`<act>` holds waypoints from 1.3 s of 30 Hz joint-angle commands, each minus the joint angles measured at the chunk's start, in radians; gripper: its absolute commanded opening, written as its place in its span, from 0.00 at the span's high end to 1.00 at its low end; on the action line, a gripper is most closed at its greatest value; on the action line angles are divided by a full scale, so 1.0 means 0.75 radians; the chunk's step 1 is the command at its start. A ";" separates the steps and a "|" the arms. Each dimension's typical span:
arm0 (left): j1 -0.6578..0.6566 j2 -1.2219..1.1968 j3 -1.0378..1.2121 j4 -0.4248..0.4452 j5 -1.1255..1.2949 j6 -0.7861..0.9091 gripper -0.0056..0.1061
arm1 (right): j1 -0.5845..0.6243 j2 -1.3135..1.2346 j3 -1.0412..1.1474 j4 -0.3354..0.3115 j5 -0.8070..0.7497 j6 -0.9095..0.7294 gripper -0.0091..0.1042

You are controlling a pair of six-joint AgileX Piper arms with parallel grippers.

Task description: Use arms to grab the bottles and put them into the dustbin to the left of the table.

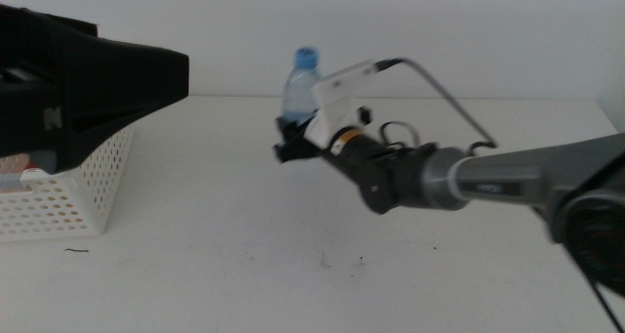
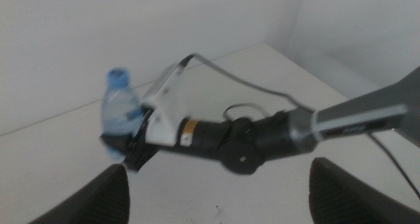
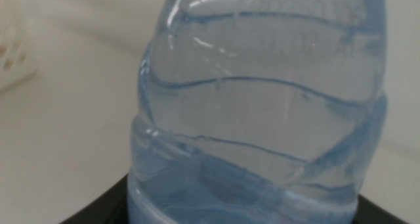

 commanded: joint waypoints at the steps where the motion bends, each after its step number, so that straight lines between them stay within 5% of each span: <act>1: -0.011 -0.004 -0.005 0.002 -0.018 -0.019 0.11 | 0.025 0.041 -0.102 -0.003 -0.033 -0.014 0.94; 7: -0.011 -0.004 -0.005 0.002 -0.018 -0.019 0.11 | 0.036 0.129 -0.146 -0.003 -0.019 -0.036 0.93; 11: -0.011 -0.004 -0.005 0.002 -0.018 -0.019 0.11 | 0.036 0.154 -0.143 -0.003 -0.004 -0.042 0.79; 15: -0.011 -0.004 -0.005 0.002 -0.018 -0.019 0.11 | 0.039 0.097 -0.140 -0.003 0.163 -0.042 0.32; 18: -0.011 -0.004 -0.005 0.002 -0.018 -0.019 0.11 | 0.042 -0.017 -0.134 0.000 0.425 0.031 0.10; 26: -0.011 -0.004 -0.005 0.002 -0.018 -0.006 0.11 | 0.042 -0.678 0.314 0.000 0.887 0.092 0.12; 32: -0.011 -0.004 -0.005 0.002 -0.018 -0.006 0.11 | 0.023 -1.215 0.348 -0.022 1.533 0.113 0.12; 39: -0.011 -0.004 -0.005 0.002 -0.018 -0.006 0.11 | 0.023 -1.428 0.155 -0.325 1.752 0.365 0.12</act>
